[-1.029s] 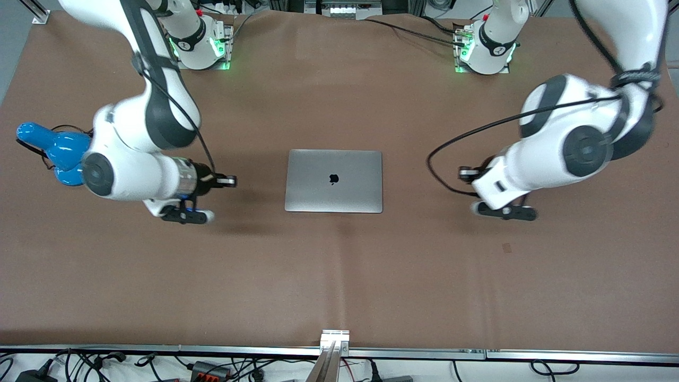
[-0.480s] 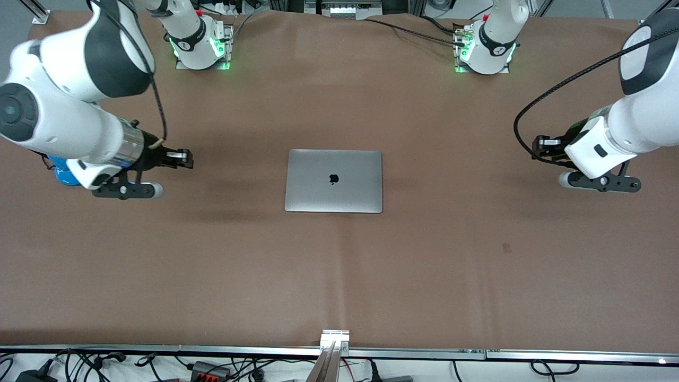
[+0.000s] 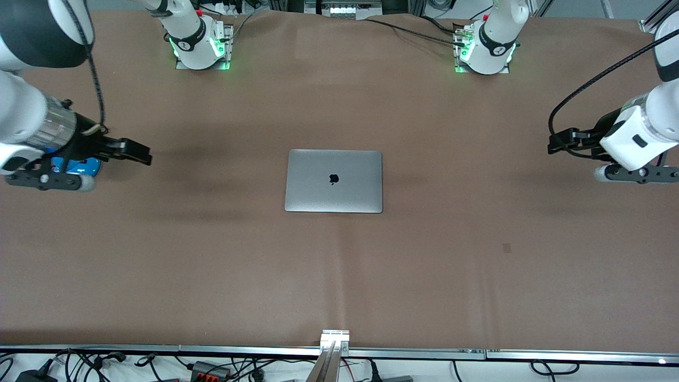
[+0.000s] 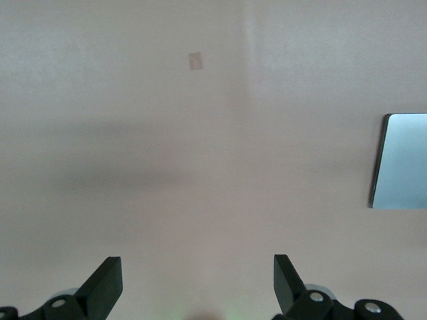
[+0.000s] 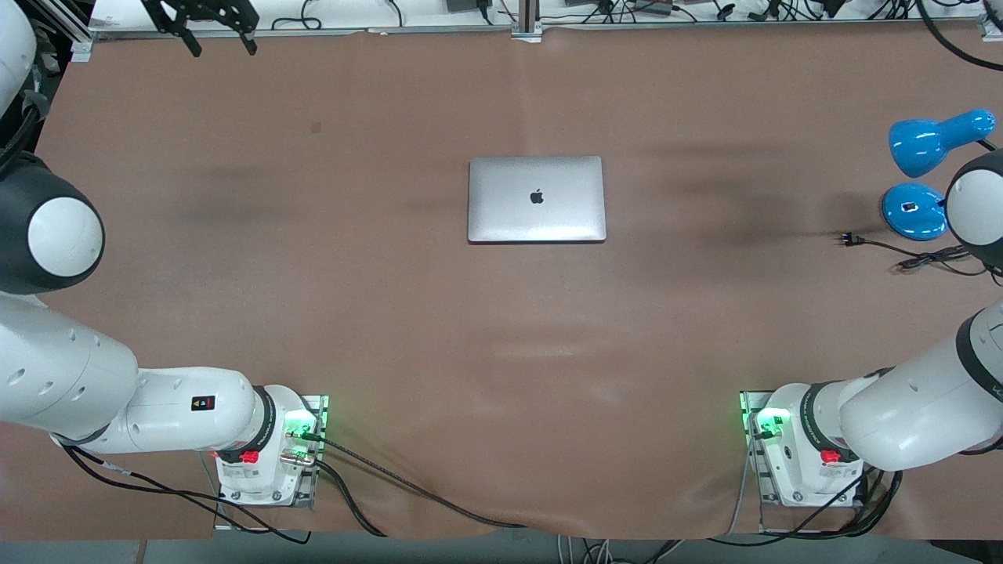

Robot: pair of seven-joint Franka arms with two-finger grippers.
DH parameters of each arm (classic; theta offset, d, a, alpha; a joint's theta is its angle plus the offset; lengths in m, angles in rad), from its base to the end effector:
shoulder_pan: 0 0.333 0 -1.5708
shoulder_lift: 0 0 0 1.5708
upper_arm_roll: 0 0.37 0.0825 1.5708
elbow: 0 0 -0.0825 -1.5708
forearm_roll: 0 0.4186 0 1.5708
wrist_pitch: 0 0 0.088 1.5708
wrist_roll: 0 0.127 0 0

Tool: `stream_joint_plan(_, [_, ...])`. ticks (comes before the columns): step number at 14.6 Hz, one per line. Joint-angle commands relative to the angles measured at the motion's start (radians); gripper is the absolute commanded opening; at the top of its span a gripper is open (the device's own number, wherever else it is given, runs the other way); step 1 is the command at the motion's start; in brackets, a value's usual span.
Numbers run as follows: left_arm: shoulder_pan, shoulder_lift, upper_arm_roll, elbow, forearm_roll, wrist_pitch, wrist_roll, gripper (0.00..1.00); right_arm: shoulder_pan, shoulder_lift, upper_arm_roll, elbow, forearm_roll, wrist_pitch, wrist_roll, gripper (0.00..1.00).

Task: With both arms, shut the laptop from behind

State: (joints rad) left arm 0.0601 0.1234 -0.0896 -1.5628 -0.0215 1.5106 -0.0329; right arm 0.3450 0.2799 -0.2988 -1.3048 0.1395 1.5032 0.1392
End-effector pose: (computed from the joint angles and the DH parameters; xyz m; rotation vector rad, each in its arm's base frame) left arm 0.6168 -0.0179 0.5837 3.1025 0.0057 -0.2738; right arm 0.6718 0.0801 0.6156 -3.0860 0.1239 0.1159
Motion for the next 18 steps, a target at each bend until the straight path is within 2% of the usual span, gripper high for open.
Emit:
stream_joint_plan(1, [-0.002,-0.166,0.007,-0.239,0.0,0.118,-0.002,1.0,-0.184,0.013,0.114,0.056,-0.009,0.041,-0.146,1.0])
stream_joint_plan(3, [-0.002,-0.171,0.007,-0.243,0.0,0.132,-0.013,1.0,-0.294,0.008,0.205,0.055,-0.049,0.052,-0.153,1.0])
stream_joint_plan(5, [-0.003,-0.163,0.019,-0.24,-0.018,0.169,0.004,1.0,-0.361,0.001,0.283,0.046,-0.142,0.087,-0.161,1.0])
stream_joint_plan(7, [-0.014,-0.131,0.019,-0.175,-0.026,0.16,0.002,1.0,-0.369,-0.014,0.293,0.02,-0.152,0.095,-0.159,1.0])
stream_joint_plan(10, [-0.016,-0.128,0.008,-0.161,-0.023,0.155,0.001,1.0,-0.373,-0.059,0.291,-0.058,-0.155,0.121,-0.159,1.0])
stream_joint_plan(13, [-0.014,-0.127,0.008,-0.161,-0.023,0.148,-0.001,1.0,-0.371,-0.201,0.29,-0.276,-0.155,0.202,-0.159,1.0])
stream_joint_plan(15, [-0.013,-0.127,0.008,-0.161,-0.021,0.146,0.001,1.0,-0.374,-0.283,0.291,-0.37,-0.155,0.189,-0.159,1.0])
stream_joint_plan(18, [-0.011,-0.127,0.008,-0.161,-0.021,0.146,0.001,1.0,-0.374,-0.312,0.291,-0.381,-0.153,0.097,-0.159,1.0])
